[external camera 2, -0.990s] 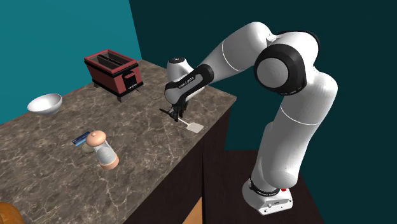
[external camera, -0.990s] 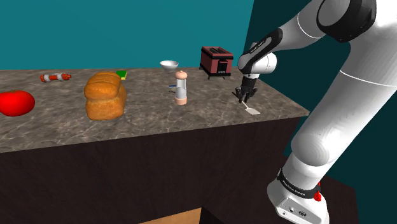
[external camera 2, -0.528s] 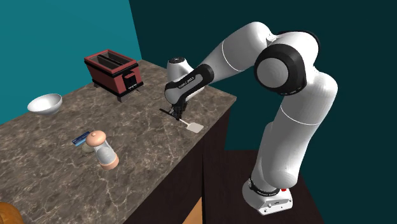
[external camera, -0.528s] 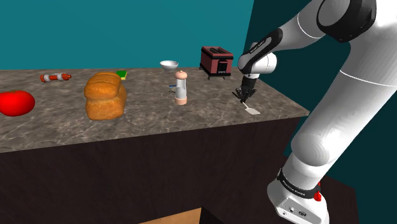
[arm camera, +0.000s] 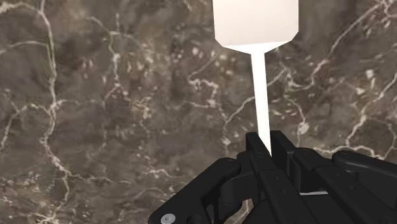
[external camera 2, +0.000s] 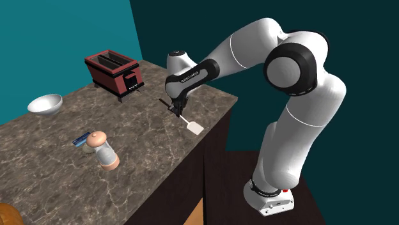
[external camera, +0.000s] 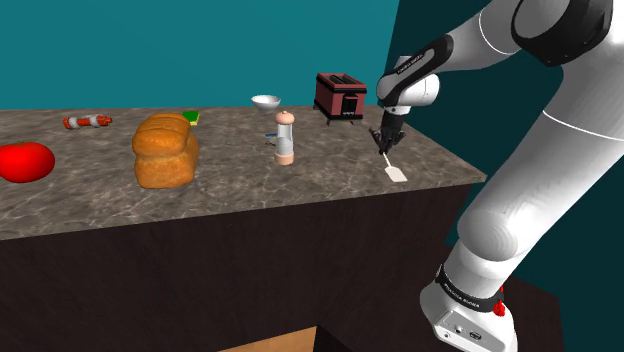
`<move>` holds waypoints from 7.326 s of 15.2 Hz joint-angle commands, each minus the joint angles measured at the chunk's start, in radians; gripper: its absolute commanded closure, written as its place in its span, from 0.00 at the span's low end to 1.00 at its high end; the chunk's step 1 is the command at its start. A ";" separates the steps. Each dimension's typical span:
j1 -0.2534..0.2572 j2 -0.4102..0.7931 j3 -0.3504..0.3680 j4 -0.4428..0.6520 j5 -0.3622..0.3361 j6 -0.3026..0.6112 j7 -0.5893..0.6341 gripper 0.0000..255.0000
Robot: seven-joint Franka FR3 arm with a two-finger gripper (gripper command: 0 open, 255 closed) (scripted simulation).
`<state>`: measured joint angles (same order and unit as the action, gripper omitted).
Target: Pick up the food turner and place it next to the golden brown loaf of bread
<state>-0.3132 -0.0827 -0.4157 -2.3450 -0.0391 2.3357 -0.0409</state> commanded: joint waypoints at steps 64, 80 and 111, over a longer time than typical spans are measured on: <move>0.237 -0.034 0.414 0.510 0.002 -0.562 0.631 1.00; 0.418 0.364 0.568 1.018 -0.056 -0.690 0.958 1.00; 0.417 0.395 0.564 0.657 -0.070 -0.299 0.995 1.00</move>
<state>0.1032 0.3079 0.1487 -1.6810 -0.1079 2.0244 0.9512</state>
